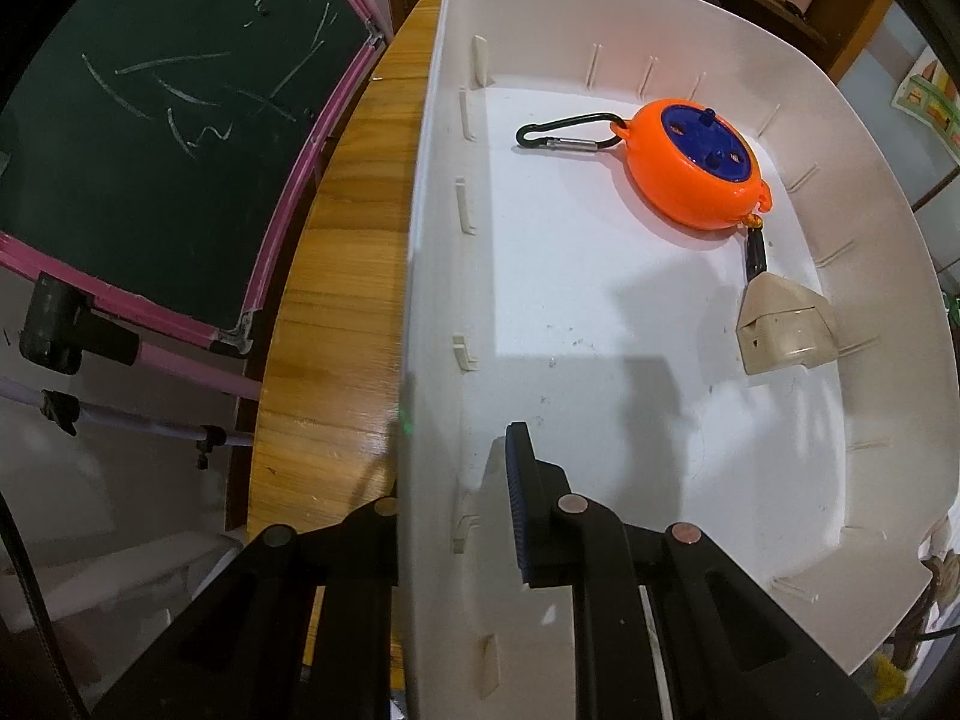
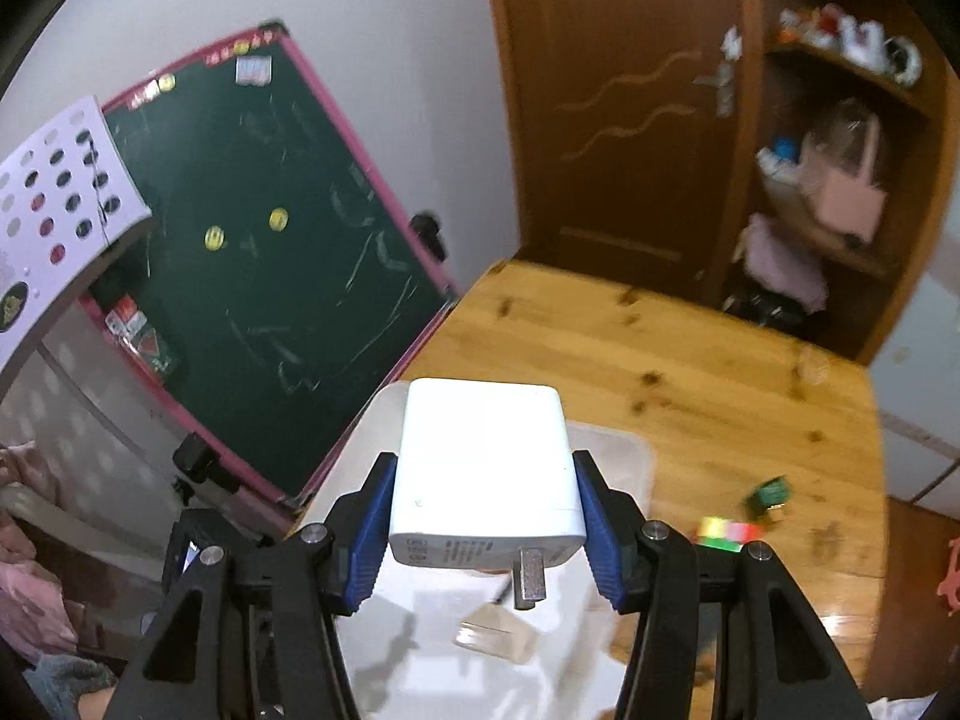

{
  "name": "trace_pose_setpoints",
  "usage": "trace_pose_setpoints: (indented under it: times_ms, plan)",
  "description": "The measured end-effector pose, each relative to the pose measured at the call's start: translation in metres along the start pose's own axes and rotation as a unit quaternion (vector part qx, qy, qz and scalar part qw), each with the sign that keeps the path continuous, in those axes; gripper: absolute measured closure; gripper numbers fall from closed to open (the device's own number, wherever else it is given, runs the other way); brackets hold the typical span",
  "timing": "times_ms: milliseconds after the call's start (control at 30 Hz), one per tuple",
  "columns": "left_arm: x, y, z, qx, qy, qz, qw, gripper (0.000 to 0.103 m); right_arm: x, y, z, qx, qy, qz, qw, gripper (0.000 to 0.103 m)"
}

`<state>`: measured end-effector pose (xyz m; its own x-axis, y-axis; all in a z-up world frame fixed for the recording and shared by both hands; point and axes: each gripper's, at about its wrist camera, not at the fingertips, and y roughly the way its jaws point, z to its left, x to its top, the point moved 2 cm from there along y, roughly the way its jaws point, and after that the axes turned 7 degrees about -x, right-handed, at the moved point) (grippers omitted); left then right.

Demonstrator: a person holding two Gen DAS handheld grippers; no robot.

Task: Organize rigid objects
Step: 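Carry the white charger into the white tray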

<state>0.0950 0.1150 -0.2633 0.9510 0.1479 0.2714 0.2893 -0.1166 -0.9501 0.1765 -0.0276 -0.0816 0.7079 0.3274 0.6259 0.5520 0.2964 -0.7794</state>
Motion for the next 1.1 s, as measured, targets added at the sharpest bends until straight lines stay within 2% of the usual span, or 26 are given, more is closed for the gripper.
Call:
trace_pose_setpoints:
  times_ms: [233,400,500,733,967,1100]
  plan:
    - [-0.001,-0.001,-0.004,0.002,0.003,0.000,1.0000,0.086,-0.023,0.079,0.026,0.032,0.000,0.089,0.996,0.046]
    - [-0.001,-0.002,-0.004,-0.001,0.002,-0.001,1.0000,0.086,-0.050,0.126,0.037,0.051,-0.007,0.161,0.986,0.046]
    - [-0.001,-0.002,-0.004,-0.001,0.002,-0.001,1.0000,0.086,-0.062,0.141,0.039,0.066,-0.005,0.186,0.980,0.047]
    - [-0.001,-0.003,-0.004,-0.002,0.001,-0.001,1.0000,0.086,-0.073,0.156,0.054,0.060,-0.040,0.193,0.979,0.047]
    - [0.002,-0.002,-0.005,-0.002,0.001,-0.001,1.0000,0.086,-0.070,0.176,0.050,-0.001,-0.069,0.168,0.983,0.048]
    - [0.002,-0.002,-0.004,-0.002,0.002,-0.002,1.0000,0.086,-0.074,0.184,0.053,-0.006,-0.077,0.170,0.982,0.047]
